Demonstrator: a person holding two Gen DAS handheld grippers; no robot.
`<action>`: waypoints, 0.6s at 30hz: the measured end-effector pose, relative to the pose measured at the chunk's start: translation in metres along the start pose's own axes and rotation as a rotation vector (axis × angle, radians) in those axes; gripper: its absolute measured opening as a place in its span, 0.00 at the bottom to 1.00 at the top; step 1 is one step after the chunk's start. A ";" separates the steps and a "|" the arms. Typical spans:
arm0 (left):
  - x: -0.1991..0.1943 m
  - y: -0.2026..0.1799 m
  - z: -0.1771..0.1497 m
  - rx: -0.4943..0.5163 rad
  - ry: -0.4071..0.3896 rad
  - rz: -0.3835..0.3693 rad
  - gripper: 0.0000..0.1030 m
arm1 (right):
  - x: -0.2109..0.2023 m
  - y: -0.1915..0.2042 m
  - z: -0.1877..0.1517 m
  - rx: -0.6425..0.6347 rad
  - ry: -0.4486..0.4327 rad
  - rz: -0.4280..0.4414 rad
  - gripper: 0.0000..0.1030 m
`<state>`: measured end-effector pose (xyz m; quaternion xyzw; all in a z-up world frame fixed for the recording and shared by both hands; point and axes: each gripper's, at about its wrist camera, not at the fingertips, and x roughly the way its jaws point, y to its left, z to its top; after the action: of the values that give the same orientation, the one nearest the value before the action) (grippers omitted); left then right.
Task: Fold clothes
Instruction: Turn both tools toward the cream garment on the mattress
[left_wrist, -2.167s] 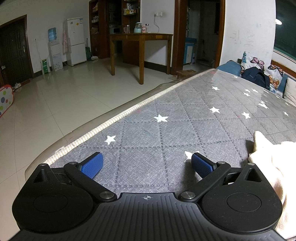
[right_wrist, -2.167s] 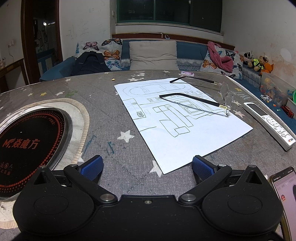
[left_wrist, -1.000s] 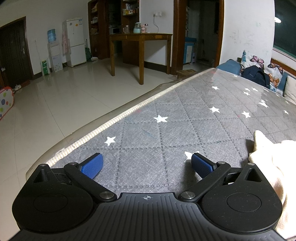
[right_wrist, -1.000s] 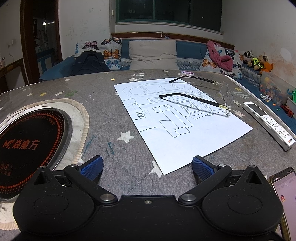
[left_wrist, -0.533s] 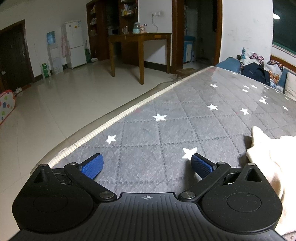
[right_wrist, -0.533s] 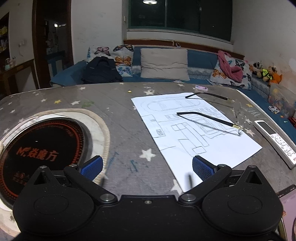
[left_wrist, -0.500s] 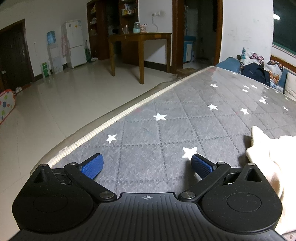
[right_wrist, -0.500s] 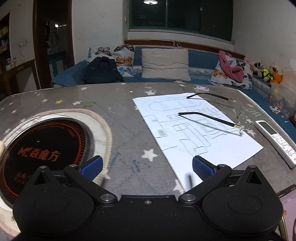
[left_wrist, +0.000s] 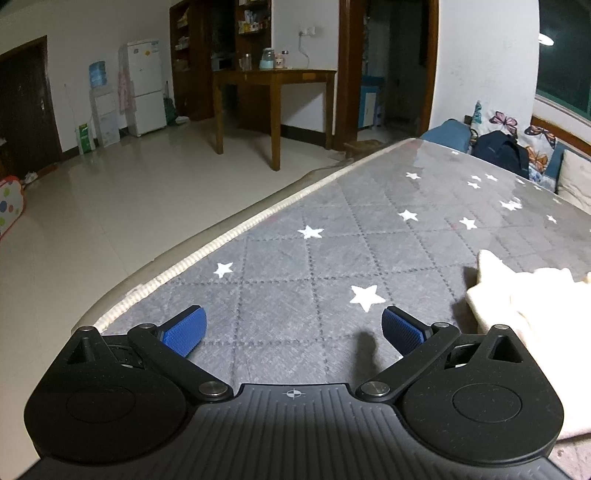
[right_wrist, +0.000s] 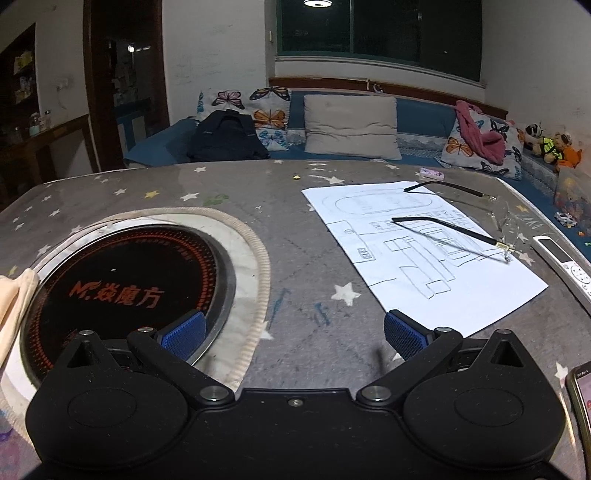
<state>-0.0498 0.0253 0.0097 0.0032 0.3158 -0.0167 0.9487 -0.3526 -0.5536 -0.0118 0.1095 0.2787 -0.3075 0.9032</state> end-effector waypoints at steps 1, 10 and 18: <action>-0.001 0.000 -0.001 0.001 0.000 -0.001 0.99 | -0.001 0.000 -0.001 0.000 0.001 0.002 1.00; -0.016 -0.008 -0.005 0.003 -0.013 -0.023 0.99 | -0.008 0.009 -0.005 0.000 -0.004 0.027 1.00; -0.032 -0.024 -0.004 0.019 -0.038 -0.065 0.99 | -0.013 0.018 -0.008 -0.009 -0.008 0.056 1.00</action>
<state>-0.0785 0.0022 0.0253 0.0019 0.2976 -0.0505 0.9533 -0.3533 -0.5302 -0.0101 0.1119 0.2731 -0.2812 0.9131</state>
